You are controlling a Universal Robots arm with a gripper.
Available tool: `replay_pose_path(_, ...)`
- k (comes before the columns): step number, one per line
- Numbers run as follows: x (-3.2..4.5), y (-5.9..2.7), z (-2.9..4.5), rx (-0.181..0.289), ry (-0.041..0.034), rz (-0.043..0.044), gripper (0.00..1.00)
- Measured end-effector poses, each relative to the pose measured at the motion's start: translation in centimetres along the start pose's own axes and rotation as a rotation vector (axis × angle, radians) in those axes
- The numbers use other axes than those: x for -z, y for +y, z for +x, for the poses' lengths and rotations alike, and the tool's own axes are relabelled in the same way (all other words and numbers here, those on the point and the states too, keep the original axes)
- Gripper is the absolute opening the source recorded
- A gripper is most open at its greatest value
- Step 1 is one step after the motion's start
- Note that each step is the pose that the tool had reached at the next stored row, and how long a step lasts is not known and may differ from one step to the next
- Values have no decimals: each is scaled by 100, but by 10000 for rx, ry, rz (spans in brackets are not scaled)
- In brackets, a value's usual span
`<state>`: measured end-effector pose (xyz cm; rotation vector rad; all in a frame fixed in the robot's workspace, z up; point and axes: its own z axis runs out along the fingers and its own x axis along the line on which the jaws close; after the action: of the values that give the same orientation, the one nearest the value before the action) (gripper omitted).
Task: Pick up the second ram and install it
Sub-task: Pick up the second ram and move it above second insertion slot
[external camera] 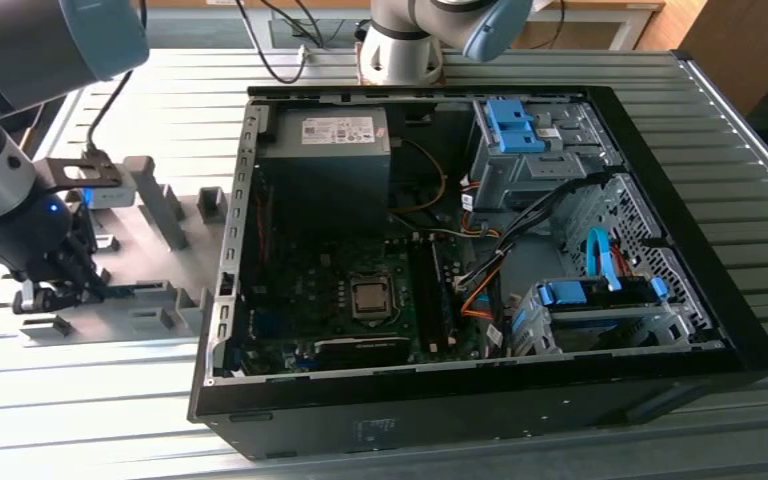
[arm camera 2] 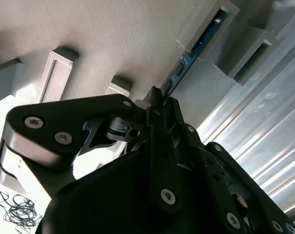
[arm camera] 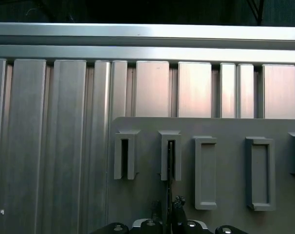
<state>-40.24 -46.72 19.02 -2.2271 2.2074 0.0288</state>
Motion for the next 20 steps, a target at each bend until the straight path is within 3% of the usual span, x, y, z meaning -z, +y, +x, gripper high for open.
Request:
replay_pose_path(2, -3, 0, 0, 0, 1, -1, 21)
replay_pose_path(3, -5, 0, 0, 0, 0, 0, 14)
replay_pose_path(20, 3, -1, 0, -64, -4, 6, 14)
